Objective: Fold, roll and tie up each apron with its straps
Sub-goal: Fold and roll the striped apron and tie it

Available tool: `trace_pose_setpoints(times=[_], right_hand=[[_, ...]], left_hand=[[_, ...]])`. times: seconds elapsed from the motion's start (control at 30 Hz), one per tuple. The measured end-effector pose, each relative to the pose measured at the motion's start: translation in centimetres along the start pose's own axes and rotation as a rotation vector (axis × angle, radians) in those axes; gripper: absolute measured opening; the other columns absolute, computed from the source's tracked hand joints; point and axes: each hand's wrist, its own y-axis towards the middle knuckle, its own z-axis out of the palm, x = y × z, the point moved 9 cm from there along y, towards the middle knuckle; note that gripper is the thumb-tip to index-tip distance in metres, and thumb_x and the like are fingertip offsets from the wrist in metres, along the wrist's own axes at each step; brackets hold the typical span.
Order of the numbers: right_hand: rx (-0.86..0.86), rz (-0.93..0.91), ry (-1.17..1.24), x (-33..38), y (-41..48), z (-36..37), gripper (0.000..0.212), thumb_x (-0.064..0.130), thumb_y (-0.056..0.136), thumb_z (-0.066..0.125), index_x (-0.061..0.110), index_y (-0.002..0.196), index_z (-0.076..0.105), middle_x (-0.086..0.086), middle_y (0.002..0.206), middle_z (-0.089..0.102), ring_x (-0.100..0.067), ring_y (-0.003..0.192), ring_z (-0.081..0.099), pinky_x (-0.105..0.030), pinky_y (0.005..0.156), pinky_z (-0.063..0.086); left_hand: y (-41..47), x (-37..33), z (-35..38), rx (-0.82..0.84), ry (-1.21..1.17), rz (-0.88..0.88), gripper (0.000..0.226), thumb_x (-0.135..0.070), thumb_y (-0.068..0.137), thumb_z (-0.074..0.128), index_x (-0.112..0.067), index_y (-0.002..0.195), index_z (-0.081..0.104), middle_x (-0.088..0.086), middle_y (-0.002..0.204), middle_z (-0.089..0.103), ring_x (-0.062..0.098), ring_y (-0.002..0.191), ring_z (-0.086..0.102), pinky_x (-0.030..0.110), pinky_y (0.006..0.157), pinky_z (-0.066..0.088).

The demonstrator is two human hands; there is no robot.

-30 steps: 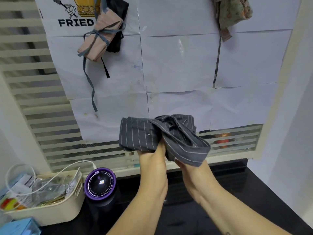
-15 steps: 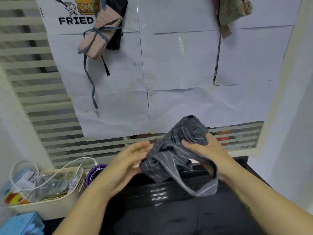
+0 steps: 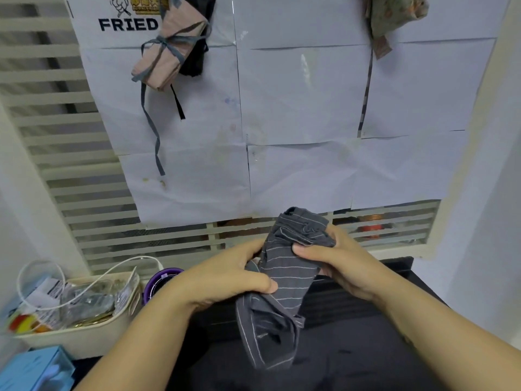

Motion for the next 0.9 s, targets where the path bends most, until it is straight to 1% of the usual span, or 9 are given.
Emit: trace_pose_setpoints(times=[0.1,0.2,0.27,0.33,0.5,0.6,0.67,0.77,0.9], right_hand=[[0.017,0.021,-0.061,-0.3,0.1,0.7,0.055,0.019,0.064,0.081,0.017,0.115,0.059,-0.003,0.107,0.073,-0.02,0.1,0.069,-0.035,0.084,0.057],[0.033,0.041,-0.075,-0.6,0.3,1.2,0.064,0.027,0.064,0.083,0.013,0.121,0.057,-0.005,0.11,0.071,-0.02,0.102,0.068,-0.034,0.084,0.056],[0.002,0.04,0.019,-1.2,0.2,0.5,0.072,0.035,0.065,0.084,0.01,0.125,0.053,-0.01,0.116,0.068,-0.021,0.106,0.066,-0.036,0.087,0.056],[0.001,0.028,-0.025,-2.0,-0.5,-0.3,0.076,0.042,0.06,0.083,0.016,0.124,0.052,-0.011,0.121,0.064,-0.02,0.11,0.064,-0.04,0.094,0.052],[0.175,0.007,-0.548,-5.1,-2.6,1.6,0.034,0.028,0.073,0.078,0.031,0.101,0.058,0.015,0.109,0.062,-0.003,0.104,0.06,-0.033,0.1,0.046],[0.202,-0.088,-0.625,-3.6,-2.3,2.0,0.012,0.02,0.082,0.073,0.026,0.088,0.065,0.01,0.106,0.065,-0.002,0.101,0.061,-0.025,0.094,0.047],[0.193,-0.05,-0.553,-2.6,-1.8,0.8,0.007,0.016,0.087,0.068,0.023,0.086,0.068,0.004,0.098,0.07,-0.005,0.091,0.064,-0.02,0.085,0.047],[0.127,-0.026,-0.298,-1.3,-0.6,-1.1,0.006,0.012,0.09,0.062,0.013,0.086,0.065,0.0,0.085,0.071,-0.012,0.086,0.065,-0.025,0.084,0.048],[0.092,0.045,0.2,-2.0,0.3,-0.9,0.009,0.01,0.072,0.056,0.012,0.063,0.056,-0.006,0.061,0.055,-0.019,0.068,0.06,-0.026,0.071,0.052]], left_hand=[[0.4,0.3,0.2,-0.084,-0.015,-0.021,0.049,-0.04,0.073,0.076,-0.037,0.119,0.058,-0.015,0.113,0.069,0.007,0.105,0.065,0.034,0.099,0.048],[0.6,0.2,0.0,-0.201,-0.032,-0.019,0.029,-0.037,0.084,0.068,-0.038,0.112,0.063,-0.015,0.106,0.071,0.005,0.097,0.067,0.031,0.095,0.05],[0.5,1.4,-0.5,-0.27,-0.258,-0.066,0.036,-0.037,0.078,0.068,-0.026,0.112,0.065,-0.003,0.103,0.074,0.017,0.095,0.07,0.036,0.093,0.051],[0.5,3.6,-1.6,-0.371,-0.527,-0.148,0.046,-0.034,0.068,0.071,-0.014,0.109,0.067,0.008,0.097,0.074,0.027,0.09,0.07,0.042,0.091,0.052],[0.2,6.5,-1.7,-0.451,-0.743,-0.319,0.045,-0.033,0.065,0.072,-0.005,0.1,0.068,0.015,0.09,0.074,0.029,0.075,0.07,0.038,0.076,0.054],[0.1,7.2,-1.3,-0.424,-0.764,-0.372,0.039,-0.03,0.072,0.071,-0.003,0.1,0.069,0.017,0.089,0.073,0.029,0.074,0.069,0.04,0.078,0.054],[-0.1,7.6,-0.6,-0.338,-0.762,-0.41,0.038,-0.028,0.072,0.07,-0.001,0.099,0.069,0.019,0.089,0.072,0.03,0.072,0.069,0.04,0.076,0.054],[-0.1,7.5,1.1,-0.205,-0.747,-0.409,0.028,-0.023,0.071,0.069,-0.001,0.086,0.072,0.018,0.083,0.071,0.028,0.068,0.069,0.038,0.073,0.056],[0.4,6.8,2.7,-0.112,-0.777,-0.37,0.023,-0.021,0.068,0.07,-0.002,0.078,0.077,0.019,0.087,0.071,0.028,0.072,0.069,0.039,0.079,0.055]])
